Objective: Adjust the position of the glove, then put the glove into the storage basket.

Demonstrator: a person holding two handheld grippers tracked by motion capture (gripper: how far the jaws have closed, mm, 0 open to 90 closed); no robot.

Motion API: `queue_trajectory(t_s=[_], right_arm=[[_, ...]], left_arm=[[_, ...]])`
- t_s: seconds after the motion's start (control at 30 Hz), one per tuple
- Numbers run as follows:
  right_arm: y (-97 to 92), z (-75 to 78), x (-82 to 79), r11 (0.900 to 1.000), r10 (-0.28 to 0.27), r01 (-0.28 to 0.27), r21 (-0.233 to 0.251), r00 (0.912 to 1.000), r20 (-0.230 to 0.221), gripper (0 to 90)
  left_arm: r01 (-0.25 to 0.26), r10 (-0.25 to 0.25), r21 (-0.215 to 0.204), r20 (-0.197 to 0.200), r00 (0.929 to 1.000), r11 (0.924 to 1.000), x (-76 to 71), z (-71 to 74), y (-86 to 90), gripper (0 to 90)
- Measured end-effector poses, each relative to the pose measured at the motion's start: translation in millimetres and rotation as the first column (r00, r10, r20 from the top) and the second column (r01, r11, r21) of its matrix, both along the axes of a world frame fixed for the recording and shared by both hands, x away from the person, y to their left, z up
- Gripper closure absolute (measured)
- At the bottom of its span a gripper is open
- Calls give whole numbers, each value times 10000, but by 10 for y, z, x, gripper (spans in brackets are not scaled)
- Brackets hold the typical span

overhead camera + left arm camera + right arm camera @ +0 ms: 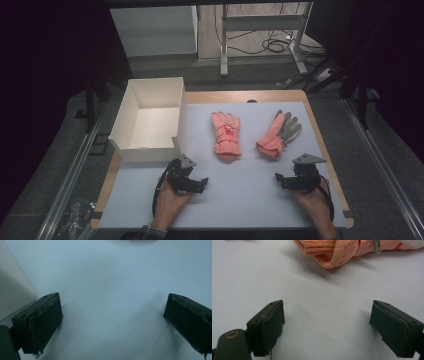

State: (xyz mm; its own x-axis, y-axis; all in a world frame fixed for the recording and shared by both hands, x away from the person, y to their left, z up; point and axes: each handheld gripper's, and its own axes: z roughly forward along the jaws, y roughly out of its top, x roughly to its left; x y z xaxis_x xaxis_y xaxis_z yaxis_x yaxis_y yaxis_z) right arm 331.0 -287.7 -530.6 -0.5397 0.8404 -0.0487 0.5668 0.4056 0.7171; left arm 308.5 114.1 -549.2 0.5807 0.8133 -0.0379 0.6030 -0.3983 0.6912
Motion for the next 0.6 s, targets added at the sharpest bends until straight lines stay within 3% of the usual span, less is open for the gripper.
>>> queue_trajectory(t_s=[0.6], right_arm=[[-3,12,8,10000,73,-73,-39,10000,-38,128]], left_arm=[[-15,15,-41,-31,10000,10000,0,0,0,19]])
